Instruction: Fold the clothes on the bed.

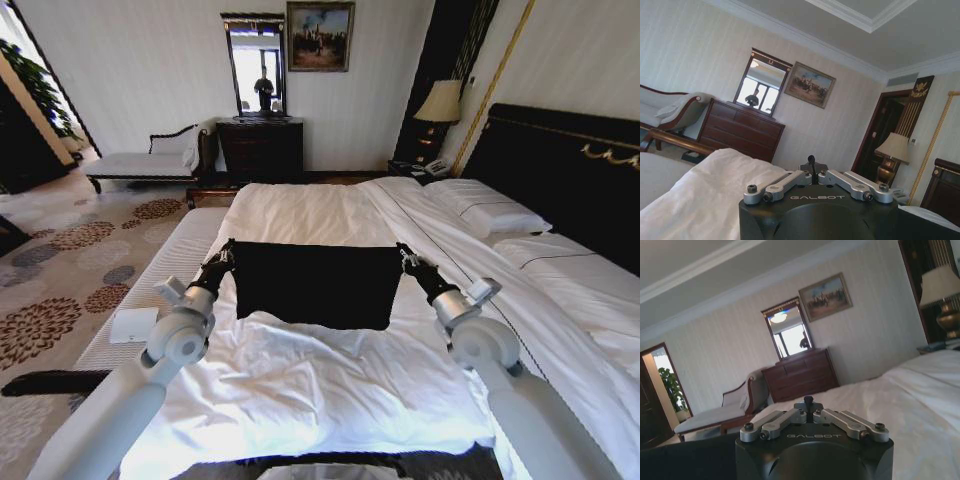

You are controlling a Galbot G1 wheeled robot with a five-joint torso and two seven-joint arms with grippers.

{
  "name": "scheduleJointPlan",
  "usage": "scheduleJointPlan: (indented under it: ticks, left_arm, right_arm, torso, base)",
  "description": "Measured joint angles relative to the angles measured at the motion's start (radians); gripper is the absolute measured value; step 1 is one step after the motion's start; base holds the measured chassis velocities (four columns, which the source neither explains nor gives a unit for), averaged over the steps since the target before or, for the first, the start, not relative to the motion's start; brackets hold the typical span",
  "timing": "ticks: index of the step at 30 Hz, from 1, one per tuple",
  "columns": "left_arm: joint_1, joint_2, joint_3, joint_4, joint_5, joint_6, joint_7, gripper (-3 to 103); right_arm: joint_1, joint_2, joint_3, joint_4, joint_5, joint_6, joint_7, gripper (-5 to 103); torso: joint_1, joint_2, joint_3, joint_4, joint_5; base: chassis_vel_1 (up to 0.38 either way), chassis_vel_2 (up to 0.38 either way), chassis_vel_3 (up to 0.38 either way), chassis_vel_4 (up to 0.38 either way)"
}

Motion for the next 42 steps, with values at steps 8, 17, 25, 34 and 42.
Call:
scheduleJointPlan:
  ticks: [8,17,25,34,42]
  left_arm:
    - [0.255,-0.041,-0.133,-0.162,0.020,0.005,0.002,0]
    - [0.532,-0.099,-0.271,-0.285,0.014,0.018,0.029,0]
    - [0.573,-0.111,-0.255,-0.333,0.016,0.025,0.013,0]
    - [0.552,-0.117,-0.225,-0.313,0.049,0.037,-0.007,0]
    - [0.676,-0.131,-0.323,-0.328,0.063,0.079,-0.024,0]
  right_arm:
    - [-0.157,0.025,0.093,0.128,0.027,-0.028,0.014,1]
    - [-0.313,0.052,0.182,0.302,0.158,-0.149,0.123,1]
    - [-0.371,0.084,0.186,0.315,0.182,-0.184,0.170,1]
    - [-0.376,0.097,0.195,0.311,0.179,-0.185,0.182,1]
    - [-0.435,0.135,0.201,0.309,0.114,-0.185,0.175,1]
  torso:
    - [0.000,0.000,0.000,0.0001,-0.0001]
    - [0.000,0.000,0.000,0.0004,-0.0001]
    - [0.000,0.000,0.000,0.0001,0.0002]
    - [0.000,0.000,0.000,0.0002,-0.0002]
    - [0.000,0.000,0.000,0.0004,0.0001]
  base:
    - [0.000,0.000,0.000,0.000]
    - [0.000,0.000,0.000,0.000]
    - [0.000,0.000,0.000,0.000]
    - [0.000,0.000,0.000,0.000]
    - [0.000,0.000,0.000,0.000]
